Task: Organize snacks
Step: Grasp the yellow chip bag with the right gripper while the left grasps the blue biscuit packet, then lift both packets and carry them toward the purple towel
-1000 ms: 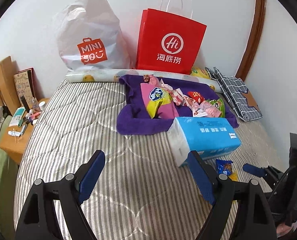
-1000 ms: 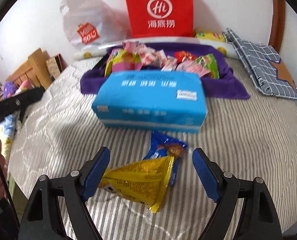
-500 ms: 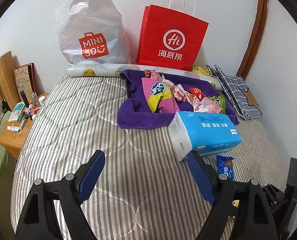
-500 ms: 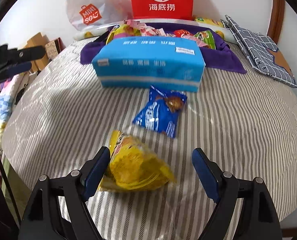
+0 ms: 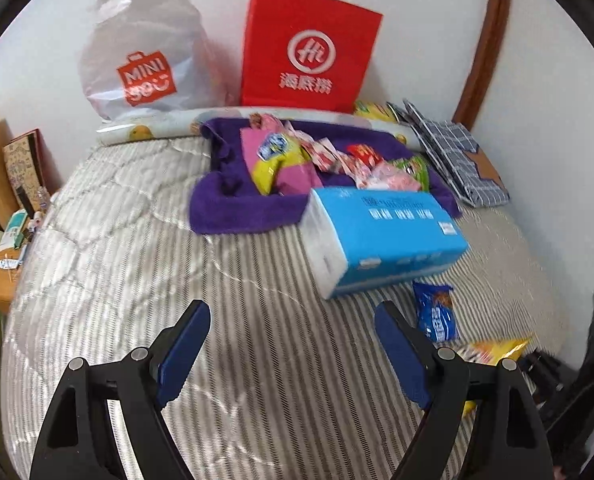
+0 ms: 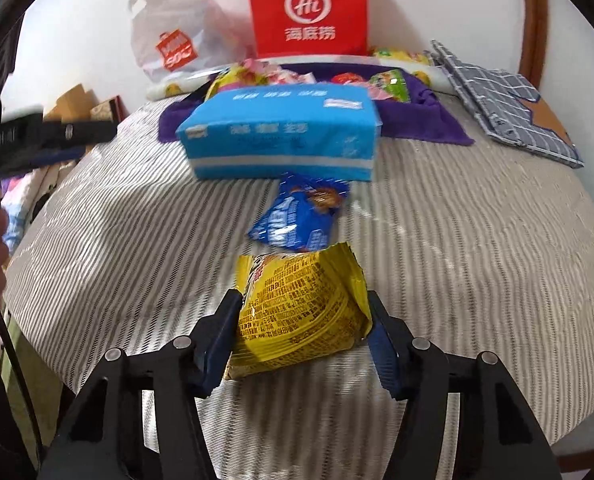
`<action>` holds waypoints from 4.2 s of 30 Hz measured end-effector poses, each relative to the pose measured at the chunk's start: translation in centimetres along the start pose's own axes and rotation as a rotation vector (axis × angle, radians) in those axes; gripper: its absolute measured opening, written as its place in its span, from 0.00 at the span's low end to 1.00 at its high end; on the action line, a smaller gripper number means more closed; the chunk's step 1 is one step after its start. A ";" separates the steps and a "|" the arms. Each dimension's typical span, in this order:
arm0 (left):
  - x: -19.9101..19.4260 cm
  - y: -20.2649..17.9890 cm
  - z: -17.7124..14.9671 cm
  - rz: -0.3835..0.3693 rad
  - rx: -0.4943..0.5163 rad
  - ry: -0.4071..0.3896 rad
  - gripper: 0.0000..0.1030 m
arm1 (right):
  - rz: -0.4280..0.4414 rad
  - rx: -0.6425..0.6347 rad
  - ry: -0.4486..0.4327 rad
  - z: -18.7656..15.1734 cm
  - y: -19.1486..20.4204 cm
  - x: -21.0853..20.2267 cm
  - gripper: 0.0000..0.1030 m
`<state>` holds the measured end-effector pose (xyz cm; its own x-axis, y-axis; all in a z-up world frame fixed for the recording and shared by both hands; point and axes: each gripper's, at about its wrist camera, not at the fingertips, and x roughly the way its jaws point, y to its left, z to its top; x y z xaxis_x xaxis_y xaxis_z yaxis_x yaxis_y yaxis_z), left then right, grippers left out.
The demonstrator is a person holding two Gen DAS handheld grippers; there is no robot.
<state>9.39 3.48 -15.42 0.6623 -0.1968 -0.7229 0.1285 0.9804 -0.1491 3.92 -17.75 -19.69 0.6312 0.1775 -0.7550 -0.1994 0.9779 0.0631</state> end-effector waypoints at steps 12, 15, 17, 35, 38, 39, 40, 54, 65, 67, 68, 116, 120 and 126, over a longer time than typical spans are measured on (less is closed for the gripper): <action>5.4 -6.2 -2.4 -0.124 0.095 0.130 0.81 | -0.139 0.082 -0.089 0.9 -6.7 -2.3 0.58; 6.4 -7.7 -2.6 -0.150 0.087 0.145 0.81 | -0.160 0.116 -0.100 0.6 -8.5 -2.5 0.58; 6.8 -9.0 -2.5 -0.138 0.097 0.135 0.81 | -0.168 0.128 -0.101 0.6 -9.3 -2.4 0.58; 7.2 -12.6 -3.0 -0.006 0.221 0.095 0.37 | -0.180 0.161 -0.100 0.4 -11.1 -1.5 0.58; 6.5 -10.5 -3.2 0.020 0.194 0.093 0.37 | -0.159 0.126 -0.097 1.1 -9.9 -0.8 0.58; 6.2 -9.6 -3.3 0.035 0.182 0.088 0.37 | -0.159 0.116 -0.097 1.4 -9.6 -0.6 0.58; 5.8 -8.5 -3.4 0.049 0.171 0.084 0.37 | -0.163 0.105 -0.098 1.8 -9.2 -0.3 0.58; 5.8 2.1 -1.3 0.209 0.002 0.040 0.42 | -0.153 0.088 -0.049 7.6 -9.3 5.8 0.58; 5.8 2.5 -1.2 0.189 -0.020 0.038 0.42 | -0.085 0.117 -0.001 7.7 -10.1 6.9 0.62; 5.8 2.5 -1.2 0.186 -0.021 0.038 0.42 | -0.103 0.098 0.008 7.8 -9.7 7.1 0.63; 5.9 2.5 -1.2 0.186 -0.019 0.039 0.42 | -0.112 0.088 0.012 7.9 -9.5 7.2 0.63; 2.1 0.2 1.8 0.037 -0.045 -0.013 0.36 | -0.105 0.056 -0.156 11.2 -8.9 0.2 0.58; 1.6 -1.4 2.7 0.003 -0.028 -0.028 0.36 | -0.091 0.044 -0.183 12.0 -8.1 -1.0 0.58; 1.1 -3.4 4.7 -0.031 -0.005 -0.061 0.36 | -0.079 0.019 -0.231 13.3 -6.9 -2.5 0.58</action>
<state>13.13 -0.06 -12.50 0.7015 -0.2260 -0.6759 0.1456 0.9738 -0.1744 13.70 -23.43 -9.59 0.7991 0.1189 -0.5893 -0.1300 0.9912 0.0237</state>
